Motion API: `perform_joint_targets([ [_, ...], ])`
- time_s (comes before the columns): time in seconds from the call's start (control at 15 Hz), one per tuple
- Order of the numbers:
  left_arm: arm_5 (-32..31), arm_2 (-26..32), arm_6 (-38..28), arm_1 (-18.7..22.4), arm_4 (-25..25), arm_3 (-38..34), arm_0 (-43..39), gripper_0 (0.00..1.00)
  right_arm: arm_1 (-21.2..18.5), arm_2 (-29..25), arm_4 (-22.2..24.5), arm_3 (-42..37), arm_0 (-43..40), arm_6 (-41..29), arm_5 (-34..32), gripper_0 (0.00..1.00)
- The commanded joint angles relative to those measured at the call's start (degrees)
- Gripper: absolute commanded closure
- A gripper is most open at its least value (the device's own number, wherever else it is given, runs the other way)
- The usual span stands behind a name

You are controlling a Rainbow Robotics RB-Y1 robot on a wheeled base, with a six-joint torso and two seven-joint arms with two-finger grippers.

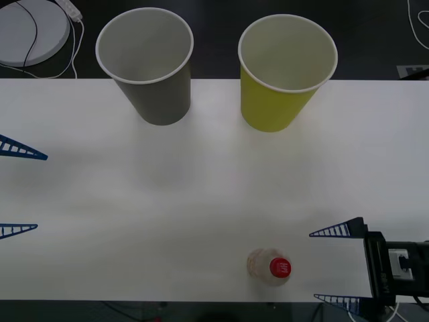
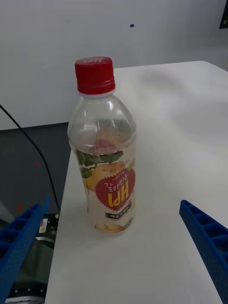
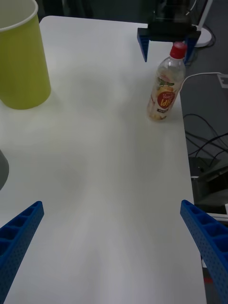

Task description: Put the can into the green bin and the plastic bottle into the gray bin

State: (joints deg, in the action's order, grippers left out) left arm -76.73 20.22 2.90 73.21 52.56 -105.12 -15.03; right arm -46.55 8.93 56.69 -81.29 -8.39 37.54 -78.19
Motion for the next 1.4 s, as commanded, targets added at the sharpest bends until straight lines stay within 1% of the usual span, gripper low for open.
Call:
perform_joint_targets([
  [0.07,0.0,0.0,0.0,0.0,0.0,0.0,0.0,0.0,0.85,1.18,0.0,0.08,0.48,0.6,0.49,0.0],
  [0.73,0.0,0.0,0.0,0.0,0.0,0.0,0.0,0.0,3.57,6.89,0.0,-0.01,3.38,1.92,5.06,0.0],
  [1.2,0.0,0.0,0.0,0.0,0.0,0.0,0.0,0.0,4.45,11.11,0.09,-0.01,5.23,2.36,7.26,0.0],
  [1.4,0.0,0.0,0.0,0.0,0.0,0.0,0.0,0.0,4.98,12.08,0.09,-0.01,5.84,2.71,7.96,0.0],
])
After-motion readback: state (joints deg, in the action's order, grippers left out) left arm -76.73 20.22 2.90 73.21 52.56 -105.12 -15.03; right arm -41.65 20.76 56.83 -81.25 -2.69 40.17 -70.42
